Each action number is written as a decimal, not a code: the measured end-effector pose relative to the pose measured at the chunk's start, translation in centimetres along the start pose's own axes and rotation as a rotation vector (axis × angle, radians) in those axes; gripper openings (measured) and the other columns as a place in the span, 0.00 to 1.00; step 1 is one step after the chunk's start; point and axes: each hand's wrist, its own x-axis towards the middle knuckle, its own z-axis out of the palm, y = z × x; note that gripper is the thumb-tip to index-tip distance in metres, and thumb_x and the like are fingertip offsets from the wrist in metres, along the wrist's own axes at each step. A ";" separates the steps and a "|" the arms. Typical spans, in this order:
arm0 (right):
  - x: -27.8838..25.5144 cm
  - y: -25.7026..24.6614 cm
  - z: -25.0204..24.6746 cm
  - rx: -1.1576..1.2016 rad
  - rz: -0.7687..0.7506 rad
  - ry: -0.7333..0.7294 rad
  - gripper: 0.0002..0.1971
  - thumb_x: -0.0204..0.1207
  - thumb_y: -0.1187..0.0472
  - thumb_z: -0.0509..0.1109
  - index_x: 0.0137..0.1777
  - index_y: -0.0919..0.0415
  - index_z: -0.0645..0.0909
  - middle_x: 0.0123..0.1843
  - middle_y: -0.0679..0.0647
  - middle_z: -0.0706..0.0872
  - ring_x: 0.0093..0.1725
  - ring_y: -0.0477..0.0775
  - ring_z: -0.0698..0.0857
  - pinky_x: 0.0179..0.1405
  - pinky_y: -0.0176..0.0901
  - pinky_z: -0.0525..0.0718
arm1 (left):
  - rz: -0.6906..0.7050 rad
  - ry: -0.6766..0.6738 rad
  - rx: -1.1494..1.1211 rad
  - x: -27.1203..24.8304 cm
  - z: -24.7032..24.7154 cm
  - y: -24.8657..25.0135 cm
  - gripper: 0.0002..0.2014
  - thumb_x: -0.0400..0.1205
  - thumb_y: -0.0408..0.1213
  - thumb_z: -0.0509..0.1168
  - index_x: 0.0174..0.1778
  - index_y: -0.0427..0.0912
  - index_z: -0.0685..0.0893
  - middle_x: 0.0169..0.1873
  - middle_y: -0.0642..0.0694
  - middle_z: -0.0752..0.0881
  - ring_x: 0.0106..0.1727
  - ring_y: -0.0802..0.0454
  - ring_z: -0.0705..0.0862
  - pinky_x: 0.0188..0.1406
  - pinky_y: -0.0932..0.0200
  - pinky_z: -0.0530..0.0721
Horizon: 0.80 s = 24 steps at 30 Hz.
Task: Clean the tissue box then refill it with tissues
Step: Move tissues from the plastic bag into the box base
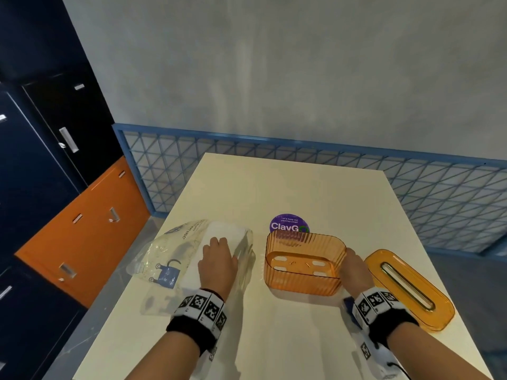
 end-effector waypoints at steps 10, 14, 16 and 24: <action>-1.0 0.2 -0.1 -0.016 -0.001 0.031 0.13 0.81 0.66 0.53 0.61 0.67 0.74 0.58 0.65 0.82 0.56 0.64 0.83 0.53 0.49 0.80 | -0.053 -0.032 0.259 0.1 1.0 1.9 0.23 0.79 0.23 0.59 0.70 0.40 0.65 0.61 0.41 0.74 0.59 0.43 0.80 0.43 0.50 0.82; -1.3 0.1 -0.1 -0.025 0.008 0.011 0.13 0.82 0.65 0.53 0.63 0.66 0.73 0.59 0.64 0.82 0.57 0.63 0.82 0.53 0.47 0.78 | -0.054 -0.059 0.217 0.5 0.7 1.6 0.18 0.81 0.24 0.58 0.67 0.37 0.69 0.64 0.40 0.72 0.63 0.44 0.78 0.52 0.49 0.84; -1.4 0.1 -0.2 -0.030 0.005 0.010 0.14 0.82 0.64 0.53 0.63 0.65 0.73 0.60 0.64 0.81 0.58 0.63 0.82 0.53 0.47 0.78 | -0.047 -0.068 0.157 0.7 0.0 1.0 0.17 0.82 0.25 0.56 0.67 0.36 0.69 0.68 0.40 0.70 0.64 0.44 0.79 0.57 0.52 0.81; -1.7 -1.2 -2.2 -0.069 0.036 -0.037 0.18 0.85 0.57 0.52 0.68 0.69 0.69 0.67 0.70 0.74 0.65 0.69 0.76 0.65 0.54 0.75 | -0.004 0.084 -0.107 1.6 -5.9 -1.5 0.11 0.80 0.23 0.53 0.51 0.29 0.79 0.52 0.33 0.83 0.52 0.37 0.82 0.42 0.52 0.73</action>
